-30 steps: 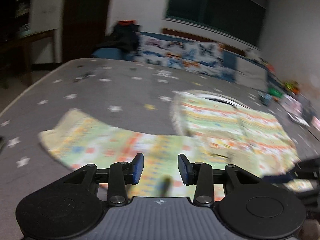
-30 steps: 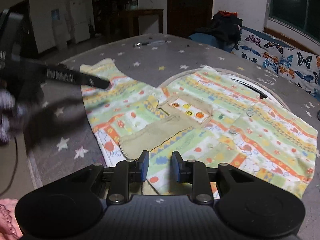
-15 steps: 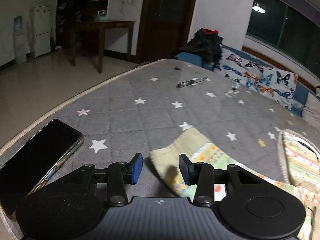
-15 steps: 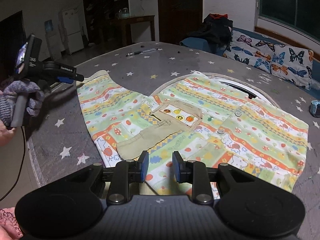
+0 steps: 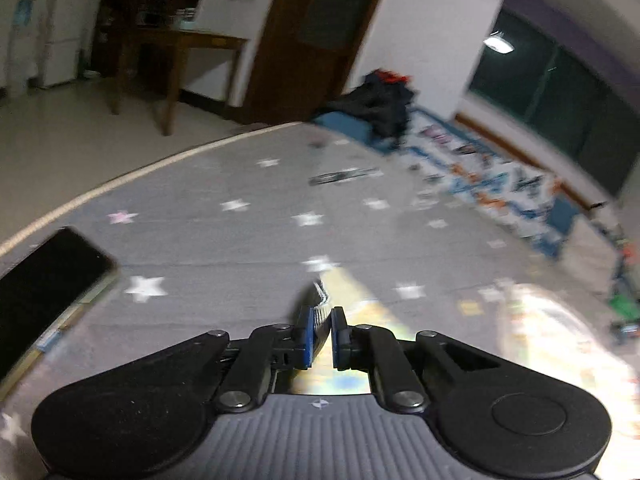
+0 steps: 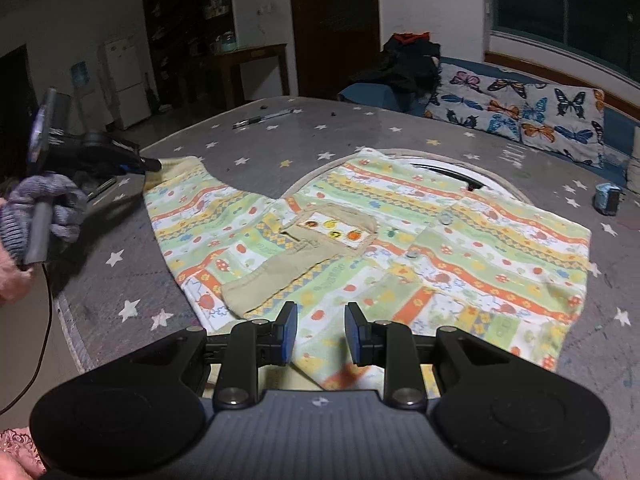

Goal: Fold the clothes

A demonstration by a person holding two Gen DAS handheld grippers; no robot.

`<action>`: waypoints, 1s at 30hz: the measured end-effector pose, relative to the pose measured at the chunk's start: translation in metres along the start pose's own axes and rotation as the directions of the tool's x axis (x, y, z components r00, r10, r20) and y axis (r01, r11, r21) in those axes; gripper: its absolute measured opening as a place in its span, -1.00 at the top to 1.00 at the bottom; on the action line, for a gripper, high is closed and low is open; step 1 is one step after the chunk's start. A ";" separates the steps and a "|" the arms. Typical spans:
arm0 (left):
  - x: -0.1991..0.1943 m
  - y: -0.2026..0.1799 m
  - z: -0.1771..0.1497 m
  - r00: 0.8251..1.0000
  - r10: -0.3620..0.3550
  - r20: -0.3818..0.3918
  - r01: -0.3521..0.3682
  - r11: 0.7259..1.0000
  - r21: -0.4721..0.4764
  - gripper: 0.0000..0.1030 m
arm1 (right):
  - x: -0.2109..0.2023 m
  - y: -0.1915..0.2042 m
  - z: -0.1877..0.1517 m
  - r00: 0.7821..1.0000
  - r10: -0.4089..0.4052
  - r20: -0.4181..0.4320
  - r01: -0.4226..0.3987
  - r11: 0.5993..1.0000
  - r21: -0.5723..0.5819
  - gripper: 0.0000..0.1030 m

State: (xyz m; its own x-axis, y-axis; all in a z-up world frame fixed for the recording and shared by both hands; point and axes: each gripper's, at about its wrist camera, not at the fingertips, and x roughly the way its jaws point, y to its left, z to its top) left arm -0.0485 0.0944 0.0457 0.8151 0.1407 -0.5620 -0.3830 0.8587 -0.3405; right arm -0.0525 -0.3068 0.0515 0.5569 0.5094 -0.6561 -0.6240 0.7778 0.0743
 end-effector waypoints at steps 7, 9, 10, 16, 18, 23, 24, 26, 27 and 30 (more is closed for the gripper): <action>-0.046 -0.091 -0.005 0.940 -0.342 -0.017 0.342 0.937 0.072 0.82 | -0.020 -0.022 -0.008 0.998 -0.058 0.037 0.055 0.996 0.071 0.51; -0.055 -0.118 -0.012 0.907 -0.419 -0.046 0.421 0.902 0.096 0.83 | -0.028 -0.030 -0.011 0.996 -0.079 0.050 0.074 0.993 0.091 0.51; -0.060 -0.132 -0.016 0.889 -0.454 -0.063 0.458 0.882 0.107 0.83 | -0.032 -0.034 -0.013 0.994 -0.089 0.055 0.083 0.991 0.104 0.51; -0.066 -0.194 -0.050 0.790 -0.586 -0.180 0.611 0.779 0.144 0.83 | -0.054 -0.058 -0.026 0.987 -0.143 0.076 0.127 0.975 0.180 0.51; -0.063 -0.212 -0.064 0.760 -0.610 -0.226 0.646 0.748 0.154 0.83 | -0.060 -0.065 -0.030 0.983 -0.163 0.081 0.144 0.969 0.199 0.51; -0.048 -0.237 -0.105 0.723 -0.598 -0.347 0.676 0.715 0.177 0.83 | -0.071 -0.078 -0.037 0.975 -0.202 0.088 0.174 0.953 0.249 0.51; -0.046 -0.240 -0.111 0.715 -0.596 -0.365 0.683 0.708 0.182 0.82 | -0.071 -0.080 -0.038 0.976 -0.201 0.088 0.173 0.950 0.259 0.51; -0.042 -0.244 -0.121 0.700 -0.593 -0.397 0.696 0.692 0.193 0.81 | -0.073 -0.085 -0.039 0.976 -0.201 0.087 0.169 0.945 0.281 0.51; -0.041 -0.245 -0.125 0.695 -0.590 -0.410 0.701 0.684 0.203 0.79 | -0.072 -0.086 -0.039 0.976 -0.198 0.085 0.166 0.943 0.288 0.51; -0.042 -0.243 -0.132 0.692 -0.576 -0.435 0.704 0.672 0.229 0.75 | -0.068 -0.088 -0.039 0.978 -0.190 0.080 0.158 0.941 0.300 0.51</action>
State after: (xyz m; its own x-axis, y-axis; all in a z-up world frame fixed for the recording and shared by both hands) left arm -0.0470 -0.1855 0.0529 0.5956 -0.6118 -0.5205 0.4157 0.7892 -0.4520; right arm -0.0572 -0.4242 0.0608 0.7077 0.3801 -0.5956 -0.3344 0.9228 0.1915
